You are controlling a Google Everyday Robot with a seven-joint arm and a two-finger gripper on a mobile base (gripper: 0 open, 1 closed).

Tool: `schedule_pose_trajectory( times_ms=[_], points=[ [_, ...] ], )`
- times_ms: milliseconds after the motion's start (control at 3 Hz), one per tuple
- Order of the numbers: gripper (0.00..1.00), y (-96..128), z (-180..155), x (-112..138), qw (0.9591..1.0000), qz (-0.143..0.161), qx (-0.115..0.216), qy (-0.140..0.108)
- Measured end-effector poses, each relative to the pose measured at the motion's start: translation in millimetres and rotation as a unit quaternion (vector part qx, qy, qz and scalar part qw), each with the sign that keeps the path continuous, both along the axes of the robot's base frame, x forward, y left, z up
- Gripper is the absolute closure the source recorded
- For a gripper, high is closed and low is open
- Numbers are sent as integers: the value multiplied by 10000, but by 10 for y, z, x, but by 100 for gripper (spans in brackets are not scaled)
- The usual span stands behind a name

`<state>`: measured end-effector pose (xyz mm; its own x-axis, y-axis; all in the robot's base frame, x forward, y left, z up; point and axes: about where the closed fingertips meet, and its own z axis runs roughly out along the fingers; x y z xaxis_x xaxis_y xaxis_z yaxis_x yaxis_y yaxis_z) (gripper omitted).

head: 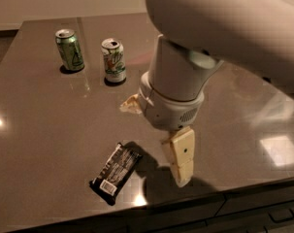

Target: Move rxbar chocolate near 7up can

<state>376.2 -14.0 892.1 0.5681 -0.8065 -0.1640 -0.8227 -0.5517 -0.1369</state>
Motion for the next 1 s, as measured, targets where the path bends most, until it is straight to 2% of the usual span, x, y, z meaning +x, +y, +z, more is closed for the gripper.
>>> schedule_pose_trajectory(
  times_ms=[333,667,1000],
  points=[
    [0,279,-96,-202,9988,476,67,46],
    [0,494,-188,-314,9969,780,117,74],
    [0,676,-323,-320,9956,927,96,92]
  ],
)
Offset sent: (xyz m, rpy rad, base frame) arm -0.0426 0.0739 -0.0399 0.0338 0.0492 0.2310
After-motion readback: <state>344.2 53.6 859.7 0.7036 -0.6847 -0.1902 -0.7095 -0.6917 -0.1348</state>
